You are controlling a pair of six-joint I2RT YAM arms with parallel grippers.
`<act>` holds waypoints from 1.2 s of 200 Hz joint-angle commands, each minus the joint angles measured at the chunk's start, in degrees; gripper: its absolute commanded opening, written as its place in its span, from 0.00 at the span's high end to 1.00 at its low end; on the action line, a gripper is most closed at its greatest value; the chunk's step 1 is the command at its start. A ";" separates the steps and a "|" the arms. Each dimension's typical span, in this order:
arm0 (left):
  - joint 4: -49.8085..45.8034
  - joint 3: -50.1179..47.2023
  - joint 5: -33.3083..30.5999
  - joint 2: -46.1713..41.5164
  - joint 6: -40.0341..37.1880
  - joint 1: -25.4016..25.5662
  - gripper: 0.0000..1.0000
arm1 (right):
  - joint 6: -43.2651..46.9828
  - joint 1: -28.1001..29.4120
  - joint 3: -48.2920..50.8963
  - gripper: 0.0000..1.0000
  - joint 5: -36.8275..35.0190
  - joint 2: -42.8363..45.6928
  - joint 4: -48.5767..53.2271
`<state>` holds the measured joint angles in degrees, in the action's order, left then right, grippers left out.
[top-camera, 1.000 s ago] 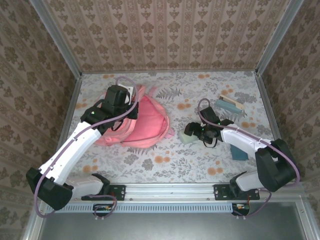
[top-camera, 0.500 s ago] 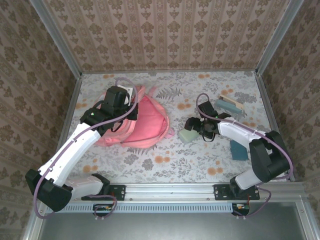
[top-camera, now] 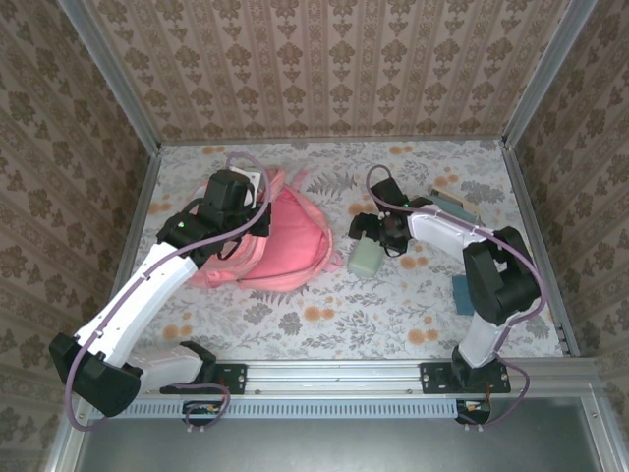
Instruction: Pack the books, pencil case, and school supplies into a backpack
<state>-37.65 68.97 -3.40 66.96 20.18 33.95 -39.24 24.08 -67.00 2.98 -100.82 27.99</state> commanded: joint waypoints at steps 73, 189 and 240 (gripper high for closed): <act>2.03 -0.15 -1.00 -2.27 0.30 -0.73 1.00 | -0.90 7.12 -11.37 0.04 -14.20 -10.26 16.91; 1.39 -0.20 -1.44 -3.08 0.36 -0.73 1.00 | -0.43 7.55 -9.22 0.31 -15.70 -6.01 14.86; 1.80 0.16 -1.25 -2.62 0.44 -0.73 1.00 | 1.13 9.33 -10.09 0.36 -15.31 0.81 16.71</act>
<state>-37.69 68.69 -3.44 65.89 20.18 33.65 -39.55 31.90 -76.31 -11.46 -104.47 42.52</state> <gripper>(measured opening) 0.046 0.693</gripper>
